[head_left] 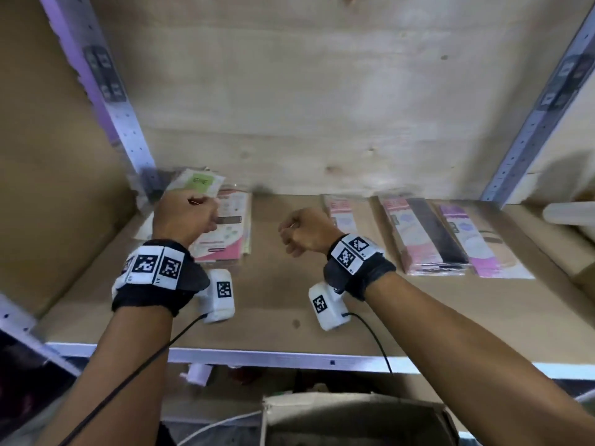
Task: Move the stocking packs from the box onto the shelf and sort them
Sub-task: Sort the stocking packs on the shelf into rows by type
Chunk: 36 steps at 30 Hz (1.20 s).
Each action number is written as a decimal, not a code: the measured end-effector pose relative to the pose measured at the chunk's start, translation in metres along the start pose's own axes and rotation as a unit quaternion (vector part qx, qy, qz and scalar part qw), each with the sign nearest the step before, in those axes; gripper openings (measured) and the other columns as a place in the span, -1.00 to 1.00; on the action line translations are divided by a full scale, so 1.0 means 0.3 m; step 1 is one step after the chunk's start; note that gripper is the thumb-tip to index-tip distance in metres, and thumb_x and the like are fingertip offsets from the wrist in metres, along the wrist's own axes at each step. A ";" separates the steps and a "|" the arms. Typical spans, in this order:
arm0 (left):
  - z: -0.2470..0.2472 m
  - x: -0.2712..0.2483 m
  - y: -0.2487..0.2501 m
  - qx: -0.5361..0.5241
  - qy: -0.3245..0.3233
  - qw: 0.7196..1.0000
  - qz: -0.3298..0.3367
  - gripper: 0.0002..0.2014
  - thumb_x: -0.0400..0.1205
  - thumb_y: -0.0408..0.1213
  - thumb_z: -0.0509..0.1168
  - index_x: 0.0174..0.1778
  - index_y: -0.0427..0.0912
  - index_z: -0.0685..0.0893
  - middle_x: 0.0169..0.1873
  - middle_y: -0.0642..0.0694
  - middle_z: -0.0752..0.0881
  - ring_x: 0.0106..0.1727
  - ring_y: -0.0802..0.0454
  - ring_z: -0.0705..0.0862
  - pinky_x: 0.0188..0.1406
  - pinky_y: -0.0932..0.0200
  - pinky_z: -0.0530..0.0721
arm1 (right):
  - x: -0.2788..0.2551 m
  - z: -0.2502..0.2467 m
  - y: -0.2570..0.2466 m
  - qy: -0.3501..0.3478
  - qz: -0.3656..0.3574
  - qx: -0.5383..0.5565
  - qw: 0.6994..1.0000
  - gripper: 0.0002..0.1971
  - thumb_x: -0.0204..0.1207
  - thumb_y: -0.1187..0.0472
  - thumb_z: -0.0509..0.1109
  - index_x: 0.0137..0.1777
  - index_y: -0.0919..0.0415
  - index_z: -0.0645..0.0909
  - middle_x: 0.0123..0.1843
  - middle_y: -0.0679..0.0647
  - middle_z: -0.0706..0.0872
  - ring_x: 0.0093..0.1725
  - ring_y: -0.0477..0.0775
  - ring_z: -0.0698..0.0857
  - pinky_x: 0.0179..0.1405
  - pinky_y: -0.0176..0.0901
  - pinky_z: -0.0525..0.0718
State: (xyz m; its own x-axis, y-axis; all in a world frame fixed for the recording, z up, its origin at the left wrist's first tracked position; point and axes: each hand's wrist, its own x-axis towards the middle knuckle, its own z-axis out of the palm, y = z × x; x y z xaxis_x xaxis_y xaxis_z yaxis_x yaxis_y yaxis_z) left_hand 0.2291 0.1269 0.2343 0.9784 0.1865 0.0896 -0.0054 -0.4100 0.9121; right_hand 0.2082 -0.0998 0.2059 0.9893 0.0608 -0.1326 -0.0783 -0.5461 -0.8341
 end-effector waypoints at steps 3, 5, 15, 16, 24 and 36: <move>-0.050 0.006 -0.015 0.008 0.024 1.000 0.013 -0.81 0.59 -0.33 0.42 -0.36 -0.08 0.73 -0.29 -0.12 0.84 -0.42 -0.02 0.80 -0.17 0.02 0.84 | 0.094 0.109 -0.038 -0.032 0.024 -0.024 0.999 -0.79 0.58 0.37 0.37 0.01 0.60 0.65 -0.14 0.44 0.79 -0.34 0.20 0.75 -0.15 0.20 0.82; -0.077 0.009 -0.021 0.017 0.039 0.999 0.025 -0.81 0.60 -0.27 0.44 -0.34 -0.02 0.73 -0.29 -0.03 0.83 -0.39 -0.03 0.83 -0.10 -0.04 0.86 | 0.153 0.176 -0.063 -0.019 0.016 -0.013 1.000 -0.84 0.55 0.25 0.51 -0.15 0.34 0.65 -0.27 0.25 0.76 -0.54 -0.07 0.73 -0.48 -0.16 0.79; -0.088 -0.002 -0.004 0.048 0.049 0.997 0.040 -0.84 0.62 -0.21 0.44 -0.29 0.03 0.71 -0.20 -0.03 0.84 -0.36 0.04 0.84 -0.02 -0.04 0.85 | 0.306 0.297 -0.103 -0.006 0.023 -0.215 0.976 -0.01 0.05 -0.08 0.78 0.47 0.15 0.43 0.31 0.14 0.66 0.25 0.27 0.70 0.21 0.19 0.72; -0.084 -0.004 0.000 0.050 0.044 0.997 0.036 -0.84 0.63 -0.20 0.43 -0.28 0.03 0.71 -0.16 -0.02 0.84 -0.36 0.08 0.83 -0.02 -0.01 0.84 | 0.306 0.293 -0.100 -0.003 0.021 -0.210 0.977 -0.01 0.05 -0.04 0.78 0.48 0.13 0.41 0.31 0.13 0.67 0.24 0.27 0.70 0.20 0.19 0.72; -0.031 -0.003 0.002 0.060 -0.006 0.998 0.027 -0.85 0.60 -0.19 0.43 -0.30 -0.05 0.73 -0.33 -0.05 0.83 -0.21 -0.10 0.84 0.11 -0.18 0.80 | 0.212 0.150 -0.090 -0.070 0.034 -0.052 0.996 -0.66 0.45 0.34 0.58 0.18 0.23 0.60 0.13 0.18 0.77 0.05 0.18 0.78 0.01 -0.07 0.82; 0.161 -0.057 0.044 0.334 -0.167 0.907 0.194 -0.15 0.41 -0.31 0.58 0.64 0.03 0.42 0.52 -0.21 0.46 0.53 -0.26 0.37 0.53 -0.16 0.33 | -0.129 -0.210 0.021 -0.031 0.039 0.363 0.931 -0.71 0.62 0.38 0.39 0.32 0.31 0.57 0.05 0.30 0.76 -0.24 0.19 0.79 -0.52 -0.23 0.71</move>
State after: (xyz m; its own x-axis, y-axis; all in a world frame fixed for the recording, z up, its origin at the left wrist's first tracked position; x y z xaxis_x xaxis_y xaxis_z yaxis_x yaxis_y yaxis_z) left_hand 0.2224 0.0751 0.2256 0.9383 -0.3228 0.1242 -0.3455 -0.8574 0.3814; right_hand 0.1773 -0.1583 0.2395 0.9701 0.1045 -0.2192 -0.2337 0.1560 -0.9597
